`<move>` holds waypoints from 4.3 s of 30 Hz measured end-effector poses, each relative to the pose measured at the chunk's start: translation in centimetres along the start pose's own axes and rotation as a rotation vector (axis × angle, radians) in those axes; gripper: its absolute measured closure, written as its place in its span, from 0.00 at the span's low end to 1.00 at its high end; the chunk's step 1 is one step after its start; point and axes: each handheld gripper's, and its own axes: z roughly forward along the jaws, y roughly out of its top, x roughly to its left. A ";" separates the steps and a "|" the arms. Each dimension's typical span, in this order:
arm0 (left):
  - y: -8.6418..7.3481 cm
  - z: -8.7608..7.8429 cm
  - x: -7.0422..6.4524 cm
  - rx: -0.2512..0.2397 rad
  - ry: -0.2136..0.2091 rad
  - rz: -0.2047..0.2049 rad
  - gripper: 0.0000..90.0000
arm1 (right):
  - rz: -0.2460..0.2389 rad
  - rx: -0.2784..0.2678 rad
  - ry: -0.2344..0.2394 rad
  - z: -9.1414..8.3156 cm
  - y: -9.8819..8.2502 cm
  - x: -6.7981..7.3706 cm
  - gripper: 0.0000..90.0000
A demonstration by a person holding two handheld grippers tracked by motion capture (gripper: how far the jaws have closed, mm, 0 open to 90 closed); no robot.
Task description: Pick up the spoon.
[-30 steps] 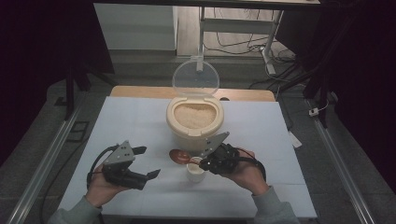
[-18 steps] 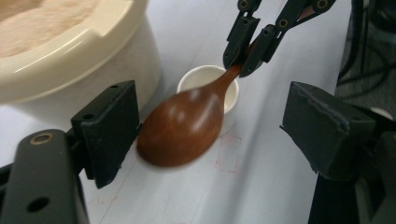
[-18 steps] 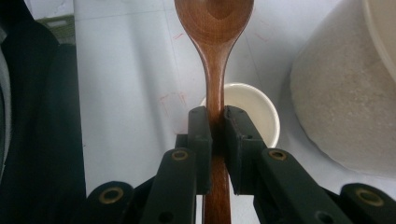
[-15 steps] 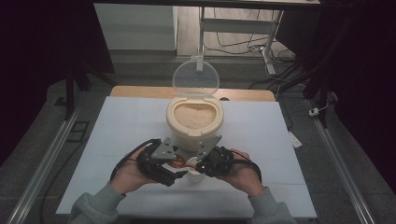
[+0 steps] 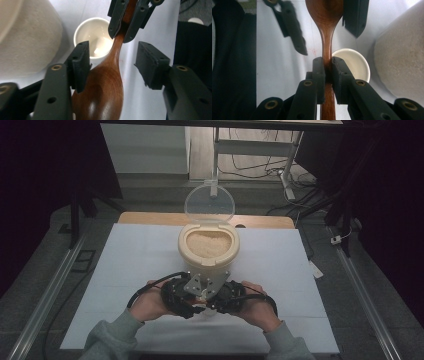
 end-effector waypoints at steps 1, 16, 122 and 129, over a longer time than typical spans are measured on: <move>0.1 -0.2 0.4 0.061 0.000 0.067 0.54 | -0.023 0.008 -0.013 0.0 0.0 -0.1 0.90; -0.2 1.9 0.2 0.094 -0.065 0.083 0.79 | -0.155 0.011 0.016 -0.2 0.2 0.6 0.90; -2.4 -1.9 0.4 -0.353 0.205 -0.132 0.37 | 0.685 -0.948 -0.062 -4.5 -7.6 -0.6 0.92; -6.0 -3.1 0.5 -0.388 0.229 -0.248 0.30 | 0.674 -0.977 -0.090 -5.5 -8.2 -0.8 0.92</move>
